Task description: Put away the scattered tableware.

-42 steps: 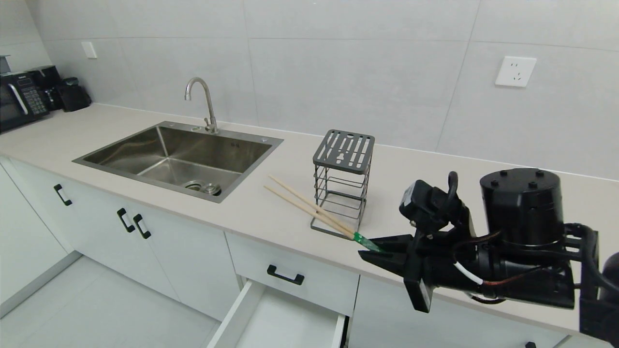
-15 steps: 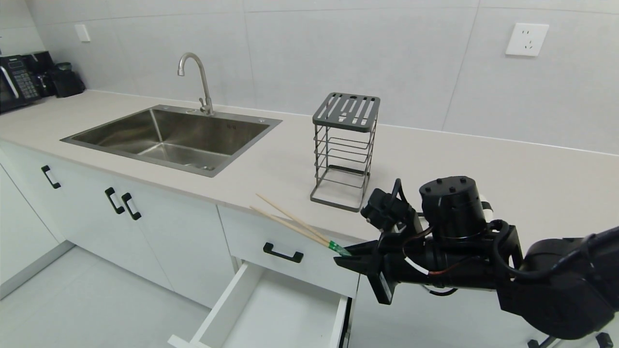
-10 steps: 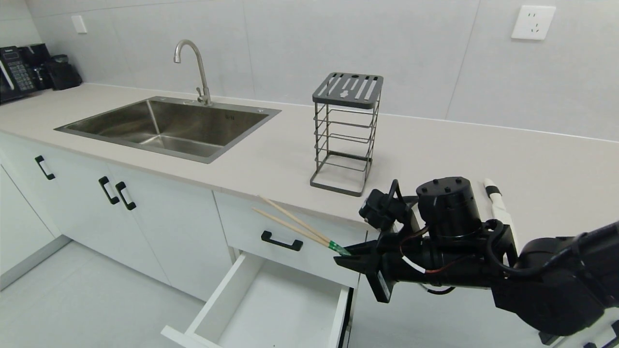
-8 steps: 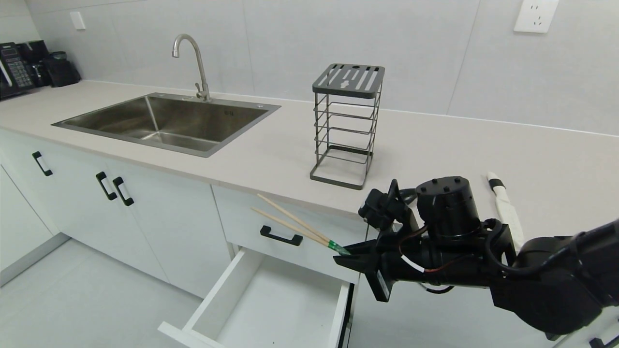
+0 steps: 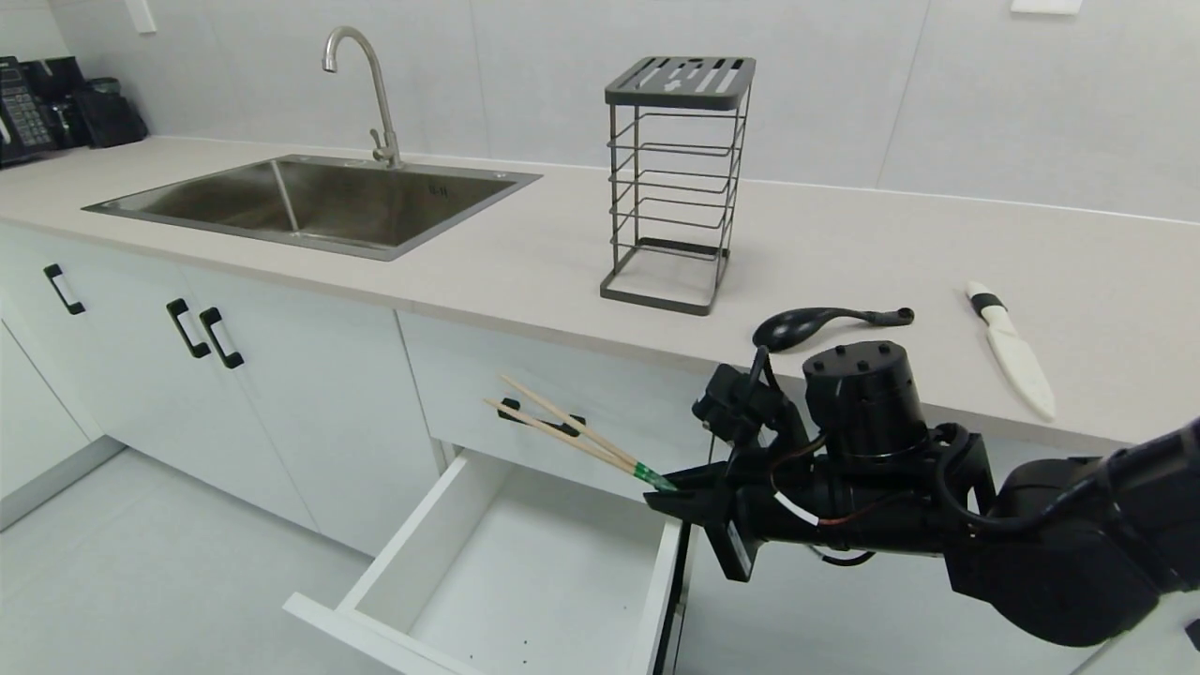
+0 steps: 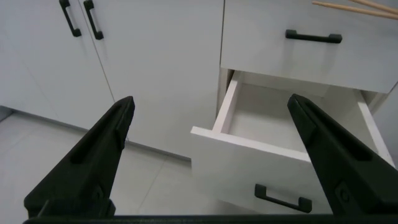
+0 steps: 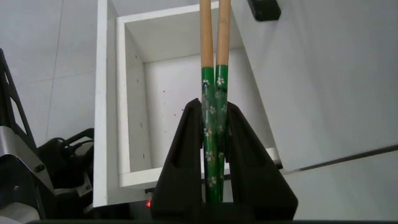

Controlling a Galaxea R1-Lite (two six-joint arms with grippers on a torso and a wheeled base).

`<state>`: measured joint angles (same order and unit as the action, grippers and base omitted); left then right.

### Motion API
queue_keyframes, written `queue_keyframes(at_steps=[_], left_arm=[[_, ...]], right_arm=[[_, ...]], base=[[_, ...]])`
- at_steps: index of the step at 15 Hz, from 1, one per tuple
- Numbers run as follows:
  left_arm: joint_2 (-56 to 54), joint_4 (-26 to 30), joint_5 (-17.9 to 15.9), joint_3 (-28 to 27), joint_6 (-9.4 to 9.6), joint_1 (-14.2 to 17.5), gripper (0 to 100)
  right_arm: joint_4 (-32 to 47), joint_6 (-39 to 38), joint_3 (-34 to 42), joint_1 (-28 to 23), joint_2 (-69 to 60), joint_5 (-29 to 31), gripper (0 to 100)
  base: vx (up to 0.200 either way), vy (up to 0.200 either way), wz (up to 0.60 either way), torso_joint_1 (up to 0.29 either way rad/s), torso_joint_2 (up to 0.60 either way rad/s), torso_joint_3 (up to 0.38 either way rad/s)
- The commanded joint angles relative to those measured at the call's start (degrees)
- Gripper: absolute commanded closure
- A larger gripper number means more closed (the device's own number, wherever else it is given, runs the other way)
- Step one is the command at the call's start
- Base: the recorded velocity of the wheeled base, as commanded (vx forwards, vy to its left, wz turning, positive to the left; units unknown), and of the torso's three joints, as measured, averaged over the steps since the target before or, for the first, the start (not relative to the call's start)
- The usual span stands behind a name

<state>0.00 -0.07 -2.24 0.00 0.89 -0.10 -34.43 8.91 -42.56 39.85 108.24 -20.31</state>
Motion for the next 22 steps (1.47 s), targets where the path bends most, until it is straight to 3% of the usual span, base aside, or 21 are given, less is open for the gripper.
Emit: queue_keyframes(at_steps=[1, 7, 16, 22], left_arm=[[0.0, -0.1, 0.0, 0.0, -0.01, 0.0, 0], [0.0, -0.1, 0.0, 0.0, -0.01, 0.0, 0], [0.0, -0.1, 0.0, 0.0, -0.01, 0.0, 0], [0.0, -0.1, 0.0, 0.0, -0.01, 0.0, 0]], right_arm=[[0.0, 0.5, 0.3, 0.1, 0.0, 0.0, 100], [0.0, 1.0, 0.7, 0.8, -0.4, 0.0, 100], [0.1, 0.9, 1.6, 0.9, -0.8, -0.1, 100], [0.0, 3.7, 10.1, 0.0, -8.2, -0.9, 100]], base=[[0.0, 0.0, 0.0, -0.246, 0.38, 0.154], [0.0, 0.0, 0.0, -0.225, 0.33, 0.118], [0.0, 0.0, 0.0, -0.015, 0.1, 0.032], [0.0, 0.0, 0.0, 0.0, 0.0, 0.0]])
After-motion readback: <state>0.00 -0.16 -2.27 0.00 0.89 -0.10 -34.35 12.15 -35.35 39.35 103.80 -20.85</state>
